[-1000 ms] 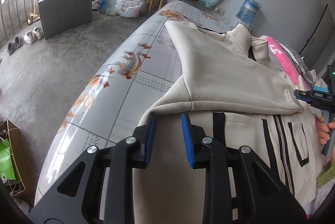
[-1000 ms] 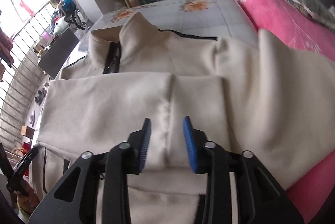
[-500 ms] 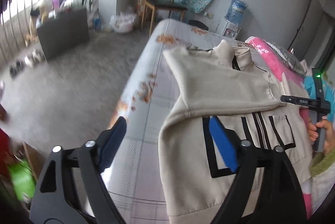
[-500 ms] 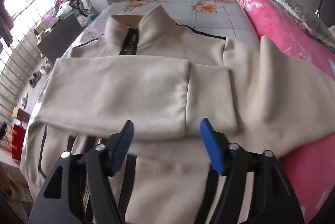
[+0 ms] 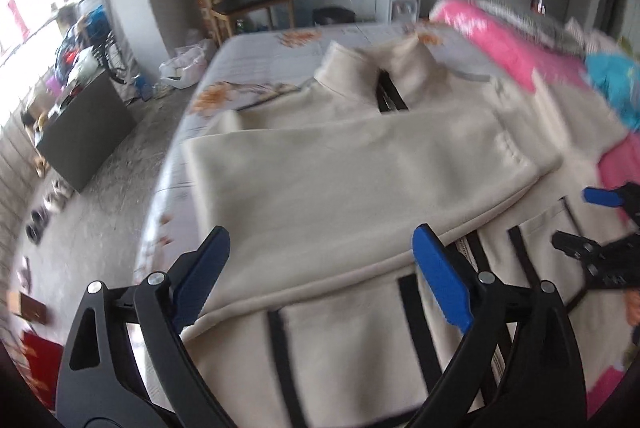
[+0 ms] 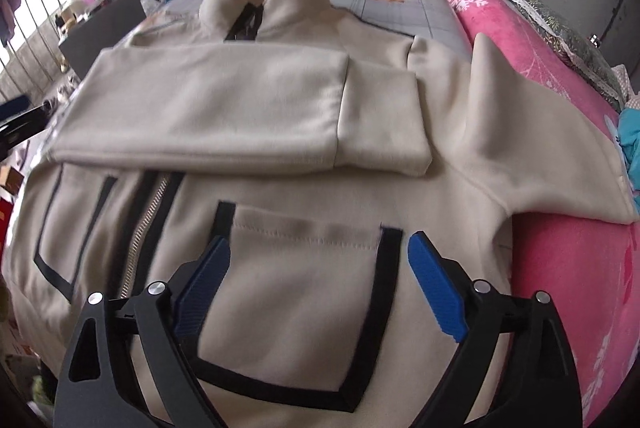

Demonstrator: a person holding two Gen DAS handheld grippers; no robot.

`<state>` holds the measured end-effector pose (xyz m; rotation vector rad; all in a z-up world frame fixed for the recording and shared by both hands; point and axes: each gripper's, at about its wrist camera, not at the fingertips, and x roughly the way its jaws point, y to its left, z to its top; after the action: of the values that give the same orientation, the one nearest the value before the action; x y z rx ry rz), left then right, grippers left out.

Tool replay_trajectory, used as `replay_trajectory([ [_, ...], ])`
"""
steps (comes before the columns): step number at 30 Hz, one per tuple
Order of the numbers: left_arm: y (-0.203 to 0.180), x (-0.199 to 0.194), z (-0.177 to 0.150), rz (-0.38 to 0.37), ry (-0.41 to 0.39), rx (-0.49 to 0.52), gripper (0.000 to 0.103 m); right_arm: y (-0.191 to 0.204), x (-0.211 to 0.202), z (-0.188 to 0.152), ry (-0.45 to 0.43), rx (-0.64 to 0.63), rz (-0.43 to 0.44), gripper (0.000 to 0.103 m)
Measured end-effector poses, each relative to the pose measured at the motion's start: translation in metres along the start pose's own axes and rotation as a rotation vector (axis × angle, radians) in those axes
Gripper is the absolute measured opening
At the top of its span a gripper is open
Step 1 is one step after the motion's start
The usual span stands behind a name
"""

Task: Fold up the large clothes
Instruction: 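Move the right tool to the other sleeve lying on the pink blanket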

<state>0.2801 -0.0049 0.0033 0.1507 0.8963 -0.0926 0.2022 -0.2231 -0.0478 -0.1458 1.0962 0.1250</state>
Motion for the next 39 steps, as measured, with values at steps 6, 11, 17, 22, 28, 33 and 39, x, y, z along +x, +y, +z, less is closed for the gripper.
replay_trajectory([
  [6, -0.027, 0.049, 0.000, 0.061, 0.037, 0.034, 0.089, 0.002, 0.019, -0.010, 0.027, -0.013, -0.014, 0.092],
  [11, -0.035, 0.066, -0.013, 0.102, 0.033, 0.069, 0.094, -0.006, 0.022, -0.014, 0.008, 0.015, 0.020, 0.097],
  [17, -0.026, 0.067, -0.015, 0.068, 0.034, 0.025, 0.096, -0.006, 0.021, -0.015, 0.013, 0.023, 0.021, 0.097],
  [22, -0.007, 0.073, -0.017, -0.039, 0.058, -0.079, 0.096, -0.008, 0.021, -0.017, 0.003, 0.025, 0.029, 0.097],
  [28, -0.008, 0.073, -0.020, -0.040, 0.051, -0.069, 0.097, -0.010, 0.021, -0.014, 0.025, 0.006, 0.049, 0.097],
  [33, -0.008, 0.073, -0.019, -0.038, 0.051, -0.068, 0.097, -0.032, -0.006, -0.004, -0.003, 0.055, 0.013, 0.097],
  [39, -0.008, 0.073, -0.019, -0.037, 0.051, -0.069, 0.097, -0.128, -0.053, -0.004, -0.115, 0.265, -0.079, 0.097],
])
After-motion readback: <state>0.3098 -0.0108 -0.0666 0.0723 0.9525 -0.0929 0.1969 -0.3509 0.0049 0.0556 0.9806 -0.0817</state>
